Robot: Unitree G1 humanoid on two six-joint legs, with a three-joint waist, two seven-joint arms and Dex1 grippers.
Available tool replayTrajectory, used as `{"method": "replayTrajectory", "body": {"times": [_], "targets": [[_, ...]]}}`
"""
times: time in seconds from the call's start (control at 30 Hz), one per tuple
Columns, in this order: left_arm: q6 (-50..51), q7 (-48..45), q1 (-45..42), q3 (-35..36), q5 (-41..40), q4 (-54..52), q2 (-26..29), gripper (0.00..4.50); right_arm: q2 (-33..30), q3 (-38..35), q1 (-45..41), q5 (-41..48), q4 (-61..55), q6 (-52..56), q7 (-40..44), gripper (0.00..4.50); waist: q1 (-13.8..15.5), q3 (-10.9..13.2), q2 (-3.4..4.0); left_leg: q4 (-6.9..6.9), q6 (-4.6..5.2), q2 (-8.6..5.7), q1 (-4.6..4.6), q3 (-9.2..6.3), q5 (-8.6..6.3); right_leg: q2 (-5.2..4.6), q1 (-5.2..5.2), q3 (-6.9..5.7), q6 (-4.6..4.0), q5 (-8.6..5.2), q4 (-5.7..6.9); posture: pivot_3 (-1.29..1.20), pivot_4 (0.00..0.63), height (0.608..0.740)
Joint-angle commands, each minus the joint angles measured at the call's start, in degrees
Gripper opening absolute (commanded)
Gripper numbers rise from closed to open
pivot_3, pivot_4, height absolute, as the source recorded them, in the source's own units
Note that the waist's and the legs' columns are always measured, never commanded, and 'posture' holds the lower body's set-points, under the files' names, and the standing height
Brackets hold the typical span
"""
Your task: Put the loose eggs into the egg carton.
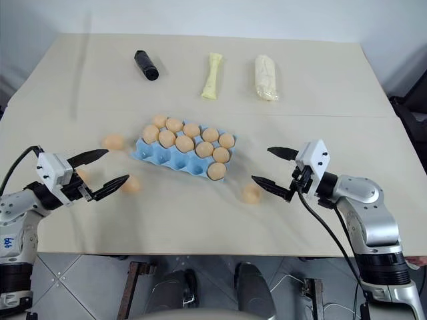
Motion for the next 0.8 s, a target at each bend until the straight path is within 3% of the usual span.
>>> {"method": "replayTrajectory", "body": {"times": [0.03,0.33,0.43,0.57,0.8], "targets": [[0.3,0.5,-0.9,0.0,-0.7,-1.5,0.0,4.48,0.4,-1.7,0.9,0.2,-0.9,-1.1,-0.9,4.5,0.0,0.0,0.0,0.06,0.0,0.01,0.0,0.0,0.0,0.01,0.0,0.0,0.0,0.0,0.03,0.0,0.15,0.74],[-0.6,-5.4,-3.6,-7.7,-0.6,-4.3,-2.2,4.48,-7.5,-9.7,12.3,2.3,-6.7,1.4,2.6,4.5,1.5,0.0,0.0,0.34,0.05,-0.03,-0.01,0.01,-0.05,-0.01,0.14,0.04,0.11,0.06,0.02,0.0,0.15,0.74],[-5.2,-8.3,-4.5,-11.2,2.3,-3.5,-2.1,4.48,-8.6,-10.5,15.3,2.0,-7.6,0.7,3.4,4.5,1.6,0.0,-0.02,0.36,0.14,-0.01,-0.01,-0.01,-0.12,0.01,0.18,0.03,0.12,0.07,-0.03,0.0,0.15,0.74],[-11.7,-13.6,-4.4,-15.4,5.6,-1.8,-0.5,4.48,-8.2,-9.1,15.7,1.0,-8.0,-0.4,3.8,4.5,1.0,0.0,0.0,0.37,0.14,-0.02,0.09,0.17,-0.12,0.03,0.19,0.13,0.11,0.07,-0.02,0.0,0.15,0.74],[-7.6,-14.0,-5.2,-14.9,2.1,-0.2,-1.7,4.48,-3.1,2.4,10.0,-4.2,-6.9,-0.7,2.3,4.5,1.0,0.0,0.02,0.42,0.21,0.06,0.13,0.16,-0.08,0.08,0.18,0.15,0.03,0.11,0.07,0.0,0.15,0.74]]}}
